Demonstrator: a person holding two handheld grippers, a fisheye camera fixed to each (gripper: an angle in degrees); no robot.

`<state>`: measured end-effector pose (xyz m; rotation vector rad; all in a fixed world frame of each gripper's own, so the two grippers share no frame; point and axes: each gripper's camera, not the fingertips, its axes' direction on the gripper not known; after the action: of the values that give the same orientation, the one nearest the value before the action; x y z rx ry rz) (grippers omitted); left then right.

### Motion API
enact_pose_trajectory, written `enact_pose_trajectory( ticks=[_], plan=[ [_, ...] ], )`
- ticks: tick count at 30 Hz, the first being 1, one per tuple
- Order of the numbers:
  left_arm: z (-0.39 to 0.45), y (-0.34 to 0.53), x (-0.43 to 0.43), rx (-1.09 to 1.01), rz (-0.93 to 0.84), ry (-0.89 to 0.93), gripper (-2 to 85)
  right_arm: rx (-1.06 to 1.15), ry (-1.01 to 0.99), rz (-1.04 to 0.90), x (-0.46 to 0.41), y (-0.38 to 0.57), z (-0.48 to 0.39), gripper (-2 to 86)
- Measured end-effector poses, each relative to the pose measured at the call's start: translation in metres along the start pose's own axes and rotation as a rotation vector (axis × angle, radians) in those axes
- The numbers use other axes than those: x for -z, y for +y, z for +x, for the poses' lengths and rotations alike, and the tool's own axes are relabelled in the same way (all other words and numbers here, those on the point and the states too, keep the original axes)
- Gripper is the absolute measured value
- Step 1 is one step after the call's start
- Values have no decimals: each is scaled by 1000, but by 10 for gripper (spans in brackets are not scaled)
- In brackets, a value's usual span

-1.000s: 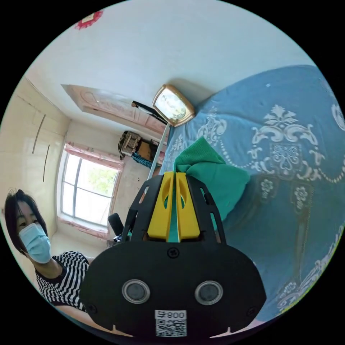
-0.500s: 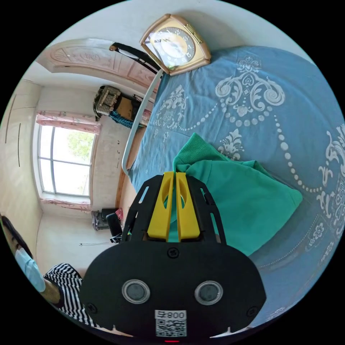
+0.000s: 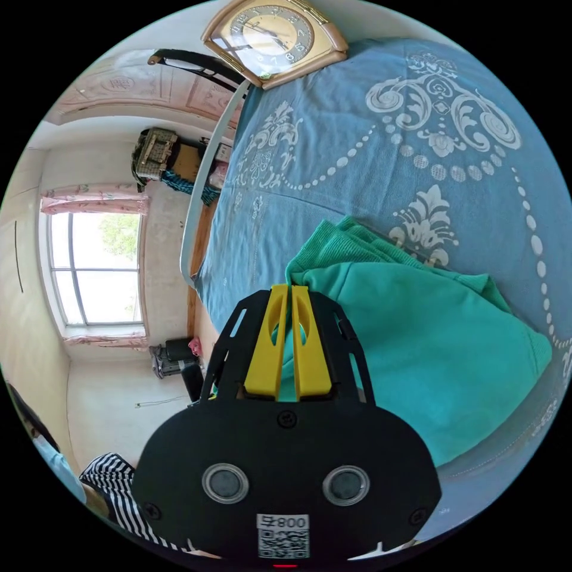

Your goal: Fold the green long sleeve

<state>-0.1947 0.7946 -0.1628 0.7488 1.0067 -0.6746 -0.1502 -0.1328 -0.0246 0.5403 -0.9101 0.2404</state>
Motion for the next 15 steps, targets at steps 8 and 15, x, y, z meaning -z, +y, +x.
enact_pose_trajectory(
  ticks=[8,15],
  plan=[
    [-12,-9,38,73,13,13,22,95,-81,29,-3,5,-24,19],
    [26,1,77,-9,79,-124,11,297,-86,103,27,80,-70,6]
  ],
)
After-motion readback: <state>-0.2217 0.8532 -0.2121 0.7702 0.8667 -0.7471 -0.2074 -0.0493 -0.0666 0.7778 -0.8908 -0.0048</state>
